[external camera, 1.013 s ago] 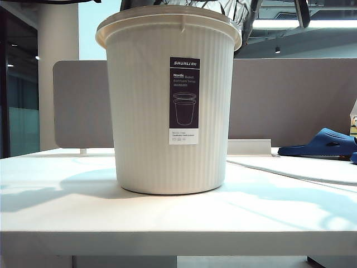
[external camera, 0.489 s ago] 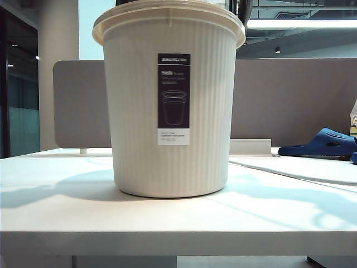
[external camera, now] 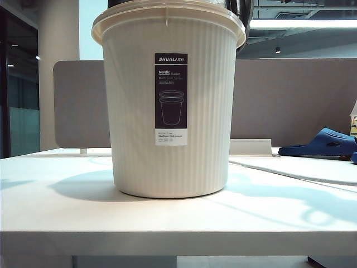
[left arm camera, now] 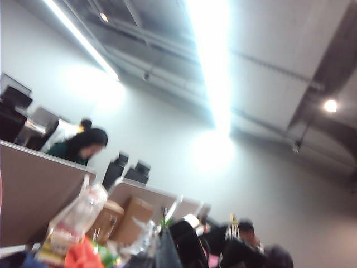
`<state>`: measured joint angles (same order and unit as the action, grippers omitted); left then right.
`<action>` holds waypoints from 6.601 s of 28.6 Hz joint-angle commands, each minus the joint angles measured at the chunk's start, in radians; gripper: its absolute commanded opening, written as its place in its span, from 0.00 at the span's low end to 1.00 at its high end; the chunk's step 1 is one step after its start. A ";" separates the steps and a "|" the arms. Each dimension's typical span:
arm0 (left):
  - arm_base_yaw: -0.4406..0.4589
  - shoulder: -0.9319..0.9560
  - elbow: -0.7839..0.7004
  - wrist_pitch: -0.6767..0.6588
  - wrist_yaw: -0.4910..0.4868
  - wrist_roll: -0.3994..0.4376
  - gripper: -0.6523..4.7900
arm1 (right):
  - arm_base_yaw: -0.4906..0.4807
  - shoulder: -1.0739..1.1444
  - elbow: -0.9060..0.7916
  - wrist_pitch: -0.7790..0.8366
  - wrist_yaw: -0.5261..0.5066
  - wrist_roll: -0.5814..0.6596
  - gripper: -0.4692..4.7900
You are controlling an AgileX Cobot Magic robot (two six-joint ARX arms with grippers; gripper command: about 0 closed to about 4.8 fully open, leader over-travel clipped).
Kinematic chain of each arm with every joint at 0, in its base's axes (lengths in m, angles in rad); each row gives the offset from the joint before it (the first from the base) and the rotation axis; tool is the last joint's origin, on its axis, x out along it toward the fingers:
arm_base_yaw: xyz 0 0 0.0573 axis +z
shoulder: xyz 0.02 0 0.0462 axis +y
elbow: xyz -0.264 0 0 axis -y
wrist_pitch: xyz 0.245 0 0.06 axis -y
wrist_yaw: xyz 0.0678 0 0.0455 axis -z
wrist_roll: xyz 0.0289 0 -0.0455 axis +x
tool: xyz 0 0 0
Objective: Open the ring lid of the trash can, pull out the black garbage bag inside, and place it on the table.
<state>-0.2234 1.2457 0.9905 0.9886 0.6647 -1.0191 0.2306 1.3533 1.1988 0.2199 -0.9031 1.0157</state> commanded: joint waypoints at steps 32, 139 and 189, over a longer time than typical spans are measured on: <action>-0.163 -0.058 0.380 -1.354 -0.130 0.558 0.85 | 0.027 -0.005 0.006 -0.068 -0.014 -0.074 0.08; -0.249 0.144 0.743 -0.621 -0.151 0.277 0.11 | 0.026 0.083 0.574 0.056 0.034 -0.039 0.08; -0.499 0.419 1.004 -0.463 -0.034 0.286 0.11 | -0.299 0.088 0.751 0.050 -0.042 0.010 0.08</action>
<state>-0.7216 1.6676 1.9888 0.5125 0.6193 -0.7437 -0.0731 1.4456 1.9430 0.2497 -0.9543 1.0237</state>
